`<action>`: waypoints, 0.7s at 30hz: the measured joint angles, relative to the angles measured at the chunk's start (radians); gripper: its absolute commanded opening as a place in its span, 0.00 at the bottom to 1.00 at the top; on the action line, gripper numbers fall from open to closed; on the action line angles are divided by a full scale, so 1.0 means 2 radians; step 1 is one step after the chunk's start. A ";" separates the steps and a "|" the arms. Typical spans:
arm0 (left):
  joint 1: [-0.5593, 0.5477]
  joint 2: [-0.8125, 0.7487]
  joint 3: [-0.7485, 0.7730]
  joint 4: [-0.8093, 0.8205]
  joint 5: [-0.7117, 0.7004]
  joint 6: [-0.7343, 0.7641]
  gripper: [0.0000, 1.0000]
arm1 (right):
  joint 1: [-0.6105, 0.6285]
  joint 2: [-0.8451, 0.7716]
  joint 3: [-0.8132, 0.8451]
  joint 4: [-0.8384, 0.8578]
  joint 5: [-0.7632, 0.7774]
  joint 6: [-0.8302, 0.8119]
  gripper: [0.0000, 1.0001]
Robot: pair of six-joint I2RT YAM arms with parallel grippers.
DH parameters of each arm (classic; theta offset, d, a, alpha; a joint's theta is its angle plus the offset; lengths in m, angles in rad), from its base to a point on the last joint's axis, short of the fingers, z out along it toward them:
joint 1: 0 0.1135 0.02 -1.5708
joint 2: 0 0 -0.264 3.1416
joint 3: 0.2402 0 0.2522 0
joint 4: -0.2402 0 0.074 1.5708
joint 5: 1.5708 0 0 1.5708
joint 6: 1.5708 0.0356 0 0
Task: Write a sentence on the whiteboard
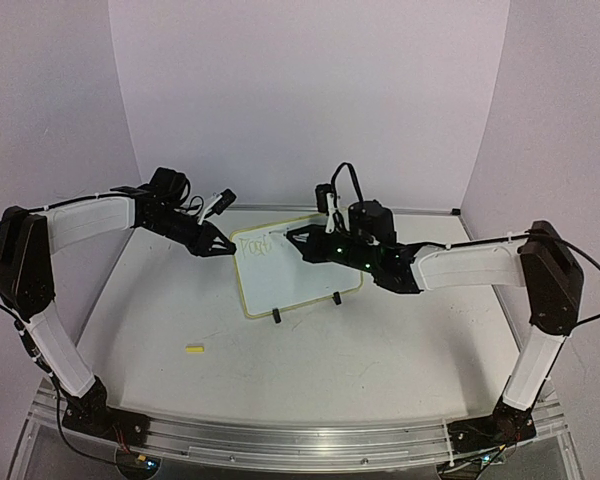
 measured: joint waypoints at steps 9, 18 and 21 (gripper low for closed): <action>0.000 0.000 0.000 0.000 0.000 0.000 0.00 | 0.002 0.017 0.009 -0.003 0.007 0.000 0.00; 0.000 0.000 0.000 0.000 0.000 0.000 0.00 | 0.002 0.014 0.001 0.004 0.007 -0.006 0.00; 0.000 0.000 0.000 0.000 0.000 0.000 0.00 | 0.002 0.005 -0.015 0.010 0.006 -0.009 0.00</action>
